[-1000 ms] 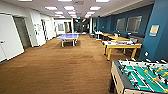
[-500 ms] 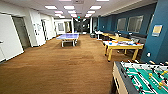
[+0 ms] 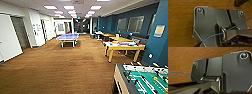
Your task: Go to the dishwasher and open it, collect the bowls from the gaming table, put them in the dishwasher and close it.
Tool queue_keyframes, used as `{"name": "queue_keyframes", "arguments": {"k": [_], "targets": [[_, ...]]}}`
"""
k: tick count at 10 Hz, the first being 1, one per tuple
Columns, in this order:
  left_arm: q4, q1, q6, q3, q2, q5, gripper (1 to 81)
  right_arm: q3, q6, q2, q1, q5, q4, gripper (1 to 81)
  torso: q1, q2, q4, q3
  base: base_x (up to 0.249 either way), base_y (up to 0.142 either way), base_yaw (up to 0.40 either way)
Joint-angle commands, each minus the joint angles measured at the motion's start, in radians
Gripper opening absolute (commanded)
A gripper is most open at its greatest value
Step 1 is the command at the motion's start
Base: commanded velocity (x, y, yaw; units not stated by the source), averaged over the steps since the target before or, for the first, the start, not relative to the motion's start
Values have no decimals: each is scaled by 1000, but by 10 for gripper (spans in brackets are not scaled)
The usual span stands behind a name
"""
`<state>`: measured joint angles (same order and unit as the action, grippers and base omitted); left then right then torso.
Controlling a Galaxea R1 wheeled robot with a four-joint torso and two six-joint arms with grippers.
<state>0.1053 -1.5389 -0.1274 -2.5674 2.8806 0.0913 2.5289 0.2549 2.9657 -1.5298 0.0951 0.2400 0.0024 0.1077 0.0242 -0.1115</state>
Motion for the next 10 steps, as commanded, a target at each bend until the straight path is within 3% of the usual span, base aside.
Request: {"name": "queue_keyframes", "arguments": {"k": [1,10], "targets": [[2,49,0,1,-15,-53,811,-10,0,0,53,-41,9,811,0,0,0,0,190,0,0],[1,49,0,1,-12,-53,811,-6,0,0,50,-41,9,811,-2,1,0,0,192,0,0]]}}
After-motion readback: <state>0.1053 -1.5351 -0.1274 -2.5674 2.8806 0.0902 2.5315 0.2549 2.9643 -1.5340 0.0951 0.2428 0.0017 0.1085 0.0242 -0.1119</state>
